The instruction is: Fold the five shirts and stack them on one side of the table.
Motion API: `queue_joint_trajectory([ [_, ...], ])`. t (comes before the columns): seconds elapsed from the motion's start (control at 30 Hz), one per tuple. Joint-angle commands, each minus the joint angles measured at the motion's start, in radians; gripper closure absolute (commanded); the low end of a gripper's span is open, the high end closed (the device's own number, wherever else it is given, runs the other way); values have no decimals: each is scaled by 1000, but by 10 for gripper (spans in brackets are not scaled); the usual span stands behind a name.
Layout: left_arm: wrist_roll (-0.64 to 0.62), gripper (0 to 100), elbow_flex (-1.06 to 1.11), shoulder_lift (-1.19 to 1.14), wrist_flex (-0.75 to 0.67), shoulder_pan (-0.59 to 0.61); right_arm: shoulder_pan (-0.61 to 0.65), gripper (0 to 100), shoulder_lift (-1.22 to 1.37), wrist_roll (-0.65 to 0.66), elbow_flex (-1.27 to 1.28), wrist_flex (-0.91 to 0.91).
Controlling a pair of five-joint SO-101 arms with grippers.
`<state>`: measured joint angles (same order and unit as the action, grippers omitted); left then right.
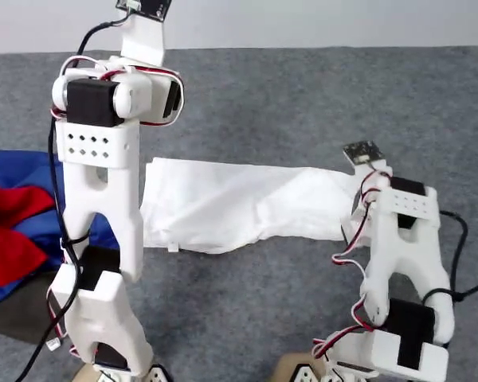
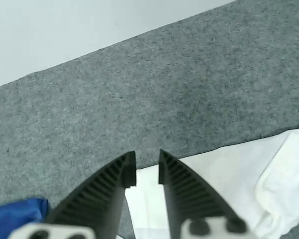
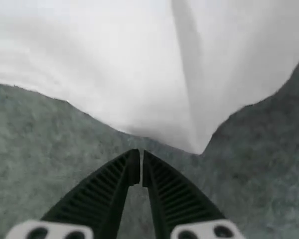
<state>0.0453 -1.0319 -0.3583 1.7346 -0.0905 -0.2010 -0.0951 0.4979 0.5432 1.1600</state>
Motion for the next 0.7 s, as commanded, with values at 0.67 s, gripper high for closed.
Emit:
queue_joint_trajectory([
  [0.67,12,920,-7,60,20,9,140,980,182,-58,-138,-90],
])
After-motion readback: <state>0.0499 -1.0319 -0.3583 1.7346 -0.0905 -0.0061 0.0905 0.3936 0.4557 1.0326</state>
